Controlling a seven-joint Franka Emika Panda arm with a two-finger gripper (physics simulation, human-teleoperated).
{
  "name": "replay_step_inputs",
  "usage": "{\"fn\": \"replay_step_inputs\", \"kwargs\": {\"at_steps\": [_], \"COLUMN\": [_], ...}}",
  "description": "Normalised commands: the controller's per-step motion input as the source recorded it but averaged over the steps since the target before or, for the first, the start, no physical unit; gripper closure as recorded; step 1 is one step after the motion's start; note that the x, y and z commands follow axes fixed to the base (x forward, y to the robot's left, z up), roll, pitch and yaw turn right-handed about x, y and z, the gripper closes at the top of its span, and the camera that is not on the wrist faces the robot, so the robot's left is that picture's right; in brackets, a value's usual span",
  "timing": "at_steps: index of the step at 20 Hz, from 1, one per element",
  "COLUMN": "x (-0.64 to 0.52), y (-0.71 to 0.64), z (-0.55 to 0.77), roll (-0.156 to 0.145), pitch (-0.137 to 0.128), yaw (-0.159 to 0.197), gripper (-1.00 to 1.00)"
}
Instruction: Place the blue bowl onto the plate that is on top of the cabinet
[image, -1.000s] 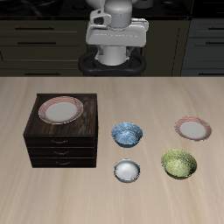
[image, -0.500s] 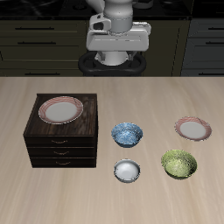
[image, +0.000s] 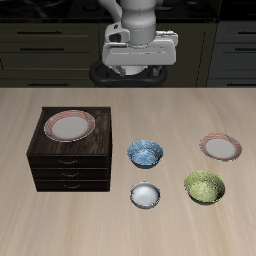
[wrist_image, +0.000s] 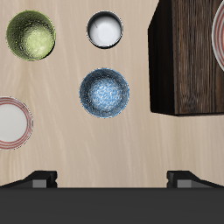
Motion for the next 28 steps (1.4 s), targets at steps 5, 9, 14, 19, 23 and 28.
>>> {"fn": "replay_step_inputs", "kwargs": {"at_steps": [5, 9, 14, 19, 23, 28], "x": [0.31, 0.18, 0.2, 0.1, 0.23, 0.16], "y": [0.1, 0.07, 0.16, 0.19, 0.26, 0.04], "z": [-0.03, 0.04, 0.06, 0.04, -0.01, -0.11], "roll": [-0.004, -0.011, 0.033, 0.023, 0.043, 0.034], "pitch": [0.022, -0.029, 0.002, -0.007, -0.01, -0.003], "yaw": [-0.018, 0.007, -0.017, -0.011, -0.005, -0.008], "gripper": [-1.0, -1.0, -1.0, -1.0, -1.0, -1.0]}}
